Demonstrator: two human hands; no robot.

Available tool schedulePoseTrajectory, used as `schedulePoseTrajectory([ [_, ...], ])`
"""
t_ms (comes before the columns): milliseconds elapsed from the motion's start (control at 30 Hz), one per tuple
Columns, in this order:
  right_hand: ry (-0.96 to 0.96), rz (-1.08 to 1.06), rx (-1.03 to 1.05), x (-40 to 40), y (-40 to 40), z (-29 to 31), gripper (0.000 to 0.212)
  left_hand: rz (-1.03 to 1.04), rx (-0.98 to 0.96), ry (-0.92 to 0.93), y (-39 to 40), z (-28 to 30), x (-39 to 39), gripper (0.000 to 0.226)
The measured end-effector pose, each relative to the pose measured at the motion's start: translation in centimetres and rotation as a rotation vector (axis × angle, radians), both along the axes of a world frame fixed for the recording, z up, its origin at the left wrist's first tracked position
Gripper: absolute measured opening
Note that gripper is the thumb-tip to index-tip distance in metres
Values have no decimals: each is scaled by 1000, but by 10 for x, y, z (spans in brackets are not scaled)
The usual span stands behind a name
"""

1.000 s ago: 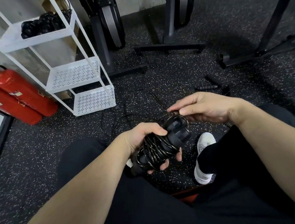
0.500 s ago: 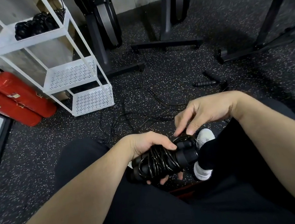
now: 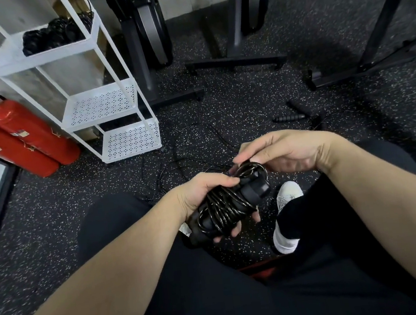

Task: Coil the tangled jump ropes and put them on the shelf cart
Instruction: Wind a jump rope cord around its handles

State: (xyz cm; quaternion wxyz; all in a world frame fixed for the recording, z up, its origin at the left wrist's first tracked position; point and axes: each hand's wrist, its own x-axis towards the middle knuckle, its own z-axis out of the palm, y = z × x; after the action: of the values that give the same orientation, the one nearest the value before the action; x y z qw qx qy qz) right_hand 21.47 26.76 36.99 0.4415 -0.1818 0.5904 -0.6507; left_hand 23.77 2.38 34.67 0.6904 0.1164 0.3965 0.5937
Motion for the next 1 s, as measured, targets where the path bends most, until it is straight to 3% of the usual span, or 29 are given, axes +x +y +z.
schedulePoseTrajectory([
  [100, -1, -109, 44, 4, -5, 5, 29, 32, -11, 18, -2, 0, -1, 52],
  [433, 294, -176, 284, 9, -33, 18, 35, 115, -67, 58, -4, -6, 1, 57],
  [533, 319, -280, 276, 10, -41, 11, 24, 169, -81, 68, 0, -7, -1, 57],
  [667, 100, -405, 151, 11, -41, 5, 33, 148, -20, 56, 1, -6, -3, 54],
  [767, -75, -342, 7, 10, -27, 4, 37, 134, 50, 32, 2, -4, -2, 52],
  [900, -132, -255, -141, 12, -18, 5, 31, 90, 139, -14, 1, -2, -5, 52],
  [1000, -189, -258, -278, 11, -23, -2, 44, 59, 172, -30, 2, 0, -5, 51],
])
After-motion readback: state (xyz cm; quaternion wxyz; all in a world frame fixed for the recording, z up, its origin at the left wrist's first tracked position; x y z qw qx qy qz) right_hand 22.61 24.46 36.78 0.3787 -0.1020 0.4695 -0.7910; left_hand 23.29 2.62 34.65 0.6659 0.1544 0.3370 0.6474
